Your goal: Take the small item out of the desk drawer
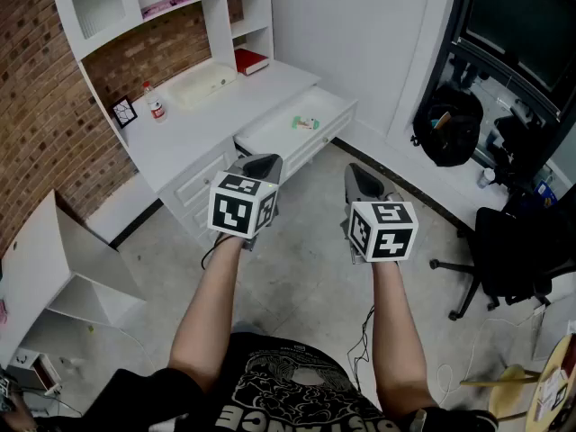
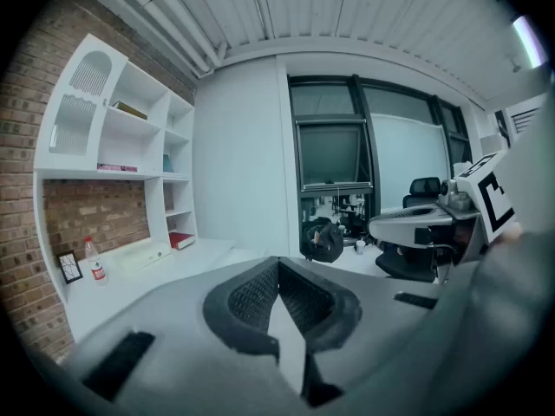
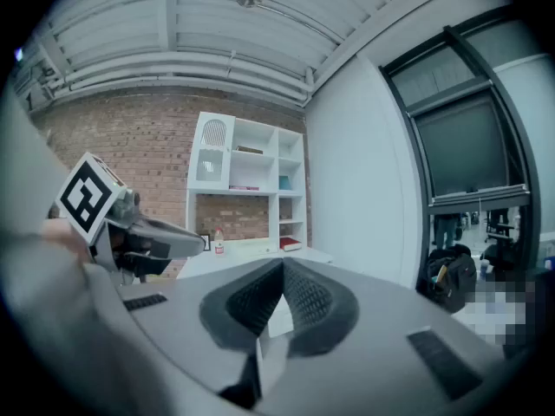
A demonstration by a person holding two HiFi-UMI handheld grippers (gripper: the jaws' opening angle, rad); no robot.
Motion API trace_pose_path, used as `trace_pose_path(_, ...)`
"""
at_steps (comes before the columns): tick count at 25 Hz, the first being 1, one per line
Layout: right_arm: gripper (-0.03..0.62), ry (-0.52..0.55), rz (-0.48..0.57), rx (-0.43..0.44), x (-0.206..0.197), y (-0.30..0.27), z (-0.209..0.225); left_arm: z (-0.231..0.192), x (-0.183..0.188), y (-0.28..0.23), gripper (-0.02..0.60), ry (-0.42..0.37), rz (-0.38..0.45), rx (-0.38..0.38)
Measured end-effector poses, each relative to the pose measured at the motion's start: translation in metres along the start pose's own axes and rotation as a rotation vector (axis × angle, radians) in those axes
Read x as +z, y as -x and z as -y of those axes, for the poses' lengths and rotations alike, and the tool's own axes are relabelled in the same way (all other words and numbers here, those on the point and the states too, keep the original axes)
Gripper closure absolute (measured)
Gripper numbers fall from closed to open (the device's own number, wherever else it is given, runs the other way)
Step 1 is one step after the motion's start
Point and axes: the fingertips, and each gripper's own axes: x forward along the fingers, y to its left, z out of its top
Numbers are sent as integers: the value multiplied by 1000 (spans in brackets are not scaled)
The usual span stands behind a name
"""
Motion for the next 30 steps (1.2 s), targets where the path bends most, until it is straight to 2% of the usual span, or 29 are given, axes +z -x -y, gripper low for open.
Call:
trace_pose_path(9,589,-14,4,-10,-4,3,8,5,-2,-5,580,-16,1,-4)
trace_pose_path(12,548,-19,-9,-3,-7,-1,10,2,-3,-9,580,-18,0,0)
trace_pose_path(17,528,-21,-23,-9,-12,-11,15,-5,-6,-21,580,-14,-6,-9)
trace_pose_path(30,442,-38,-62,-14,-14,-102,39,-69,-4,-102,580,4,-15,-44)
